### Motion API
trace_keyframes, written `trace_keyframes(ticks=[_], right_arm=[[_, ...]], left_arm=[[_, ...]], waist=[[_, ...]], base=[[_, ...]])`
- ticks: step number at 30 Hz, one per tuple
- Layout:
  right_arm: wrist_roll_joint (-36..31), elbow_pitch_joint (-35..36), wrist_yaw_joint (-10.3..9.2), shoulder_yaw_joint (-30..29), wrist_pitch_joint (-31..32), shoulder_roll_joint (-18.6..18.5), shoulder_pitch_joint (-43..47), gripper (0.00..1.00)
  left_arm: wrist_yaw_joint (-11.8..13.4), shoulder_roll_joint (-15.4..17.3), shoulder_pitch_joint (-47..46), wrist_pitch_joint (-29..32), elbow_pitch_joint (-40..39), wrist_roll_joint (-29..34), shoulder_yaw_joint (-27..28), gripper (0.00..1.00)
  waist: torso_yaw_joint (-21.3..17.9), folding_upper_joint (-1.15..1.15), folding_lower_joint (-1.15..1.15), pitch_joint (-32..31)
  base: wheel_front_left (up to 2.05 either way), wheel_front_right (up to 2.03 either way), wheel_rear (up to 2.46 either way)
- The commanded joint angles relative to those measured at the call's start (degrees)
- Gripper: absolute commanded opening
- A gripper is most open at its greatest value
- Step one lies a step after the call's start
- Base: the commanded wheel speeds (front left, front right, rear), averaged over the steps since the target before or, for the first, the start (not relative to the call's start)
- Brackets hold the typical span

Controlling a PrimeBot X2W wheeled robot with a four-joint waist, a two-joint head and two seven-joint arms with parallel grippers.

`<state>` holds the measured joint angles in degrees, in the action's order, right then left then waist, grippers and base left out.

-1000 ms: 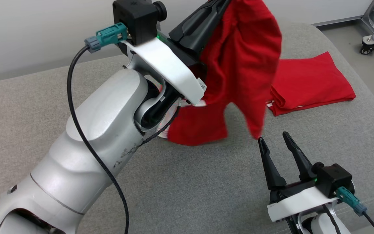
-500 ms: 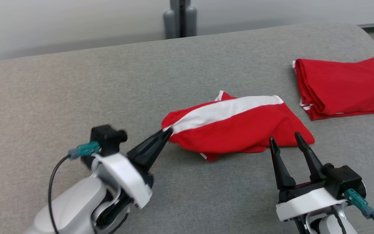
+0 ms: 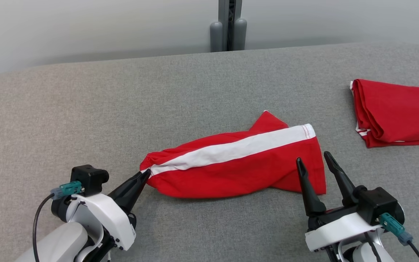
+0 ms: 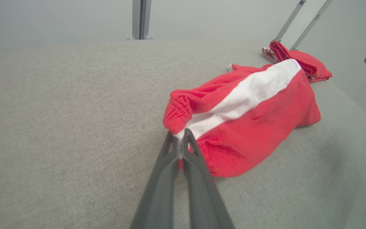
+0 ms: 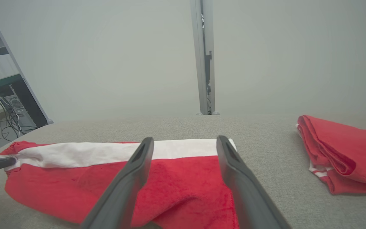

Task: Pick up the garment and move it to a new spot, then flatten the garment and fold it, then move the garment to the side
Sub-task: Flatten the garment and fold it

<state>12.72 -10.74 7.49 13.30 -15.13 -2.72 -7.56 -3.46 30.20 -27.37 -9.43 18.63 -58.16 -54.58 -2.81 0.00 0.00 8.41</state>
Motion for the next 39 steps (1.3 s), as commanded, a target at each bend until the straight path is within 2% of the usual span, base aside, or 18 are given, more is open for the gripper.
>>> trace_keyframes(ticks=[1, 2, 3, 4, 10, 14, 16, 18, 19, 20, 21, 22, 24, 28, 33, 37, 39], right_arm=[[0.0, -0.4, 0.01, 0.0, -0.1, -0.4, 0.5, 1.0], [0.1, -0.5, 0.0, 0.2, -0.1, -0.4, 0.5, 1.0], [0.2, -0.6, 0.01, 0.5, -0.1, -0.4, 0.6, 1.0], [0.5, -0.6, 0.0, 0.8, -0.1, -0.4, 0.9, 1.0], [1.1, -0.6, 0.01, 1.1, -0.1, -0.4, 1.6, 1.0], [1.0, -0.4, 0.01, 1.4, -0.1, -0.4, 2.0, 1.0], [1.0, -0.4, 0.0, 1.6, -0.1, -0.4, 2.2, 1.0], [1.1, -0.5, 0.01, 1.7, -0.1, -0.4, 2.4, 1.0], [1.1, -0.5, 0.01, 1.7, -0.1, -0.4, 2.4, 1.0], [0.9, -0.4, 0.01, 2.0, -0.1, -0.4, 2.5, 1.0], [0.8, -0.2, 0.01, 2.2, -0.1, -0.4, 2.5, 1.0], [0.8, -0.2, 0.01, 2.2, -0.1, -0.4, 2.5, 1.0], [1.3, 0.0, 0.0, 2.6, -0.1, -0.4, 2.5, 1.0], [1.2, -0.3, 0.01, 3.0, -0.1, -0.4, 2.7, 1.0], [1.3, -1.1, 0.01, 2.2, -0.1, -0.4, 3.4, 1.0], [1.0, -1.8, 0.01, 1.5, -0.1, -0.4, 4.3, 1.0], [0.9, -2.2, 0.01, 1.0, -0.1, -0.4, 5.0, 1.0]], left_arm=[[0.5, 0.2, 0.4, -0.3, 0.6, -0.3, 0.4, 0.0], [0.8, 0.0, 0.9, -0.2, 1.4, -1.0, 0.7, 0.15], [1.0, -0.3, 1.7, 0.5, 2.1, -1.7, 0.6, 0.44], [1.8, -0.5, 2.0, -0.3, 2.7, -2.6, 1.4, 1.0], [3.5, -0.9, 6.0, -2.9, 2.9, -6.1, 4.5, 1.0], [5.8, -0.4, 8.1, -5.0, 1.8, -6.3, 8.2, 1.0], [7.3, -1.1, 9.7, -5.6, 1.0, -5.2, 11.4, 1.0], [8.7, -2.7, 11.4, -5.7, -0.7, -3.1, 16.8, 1.0], [8.7, -2.7, 11.4, -5.7, -0.7, -3.1, 16.8, 1.0], [9.3, -4.6, 14.5, -5.7, -2.1, -0.7, 22.2, 1.0], [9.6, -5.8, 15.9, -5.7, -3.0, 0.9, 25.4, 1.0], [9.6, -5.8, 15.9, -5.7, -3.0, 0.9, 25.4, 1.0], [9.9, -8.4, 18.9, -5.7, -4.8, 4.3, 31.3, 1.0], [8.6, -13.6, 24.5, -5.7, -8.5, 12.3, 40.6, 1.0], [6.7, -20.3, 30.4, -5.7, -13.0, 22.4, 49.3, 1.0], [4.3, -23.9, 34.3, -5.7, -15.2, 30.7, 52.8, 1.0], [3.1, -23.9, 35.8, -5.7, -15.7, 37.6, 52.1, 1.0]], waist=[[-0.1, 0.0, 0.0, -0.3], [-0.2, 0.0, 0.0, -0.6], [-0.4, 0.0, 0.0, -0.9], [-0.8, 0.0, 0.0, -1.5], [-1.4, 0.0, 0.0, -3.4], [-1.1, 0.0, 0.0, -5.0], [-0.8, 0.0, 0.0, -5.9], [-0.4, 0.0, 0.0, -6.9], [-0.4, 0.0, 0.0, -6.9], [-0.1, 0.0, 0.0, -7.5], [-0.1, 0.0, 0.0, -7.8], [-0.1, 0.0, 0.0, -7.8], [-0.1, 0.0, 0.0, -8.3], [-0.2, 0.0, 0.0, -9.5], [-0.5, 0.0, 0.0, -10.9], [-0.6, 0.0, 0.0, -11.6], [-0.6, 0.0, 0.0, -11.8]], base=[[0.0, 0.0, 0.0], [0.0, 0.0, 0.0], [0.0, 0.0, 0.0], [0.0, 0.0, 0.0], [0.0, 0.0, 0.0], [0.0, 0.0, 0.0], [0.0, 0.0, 0.0], [0.0, 0.0, 0.0], [0.0, 0.0, 0.0], [0.0, 0.0, 0.0], [0.0, 0.0, 0.0], [0.0, 0.0, 0.0], [0.0, 0.0, 0.0], [0.0, 0.0, 0.0], [0.0, 0.0, 0.0], [0.0, 0.0, 0.0], [0.0, 0.0, 0.0]])
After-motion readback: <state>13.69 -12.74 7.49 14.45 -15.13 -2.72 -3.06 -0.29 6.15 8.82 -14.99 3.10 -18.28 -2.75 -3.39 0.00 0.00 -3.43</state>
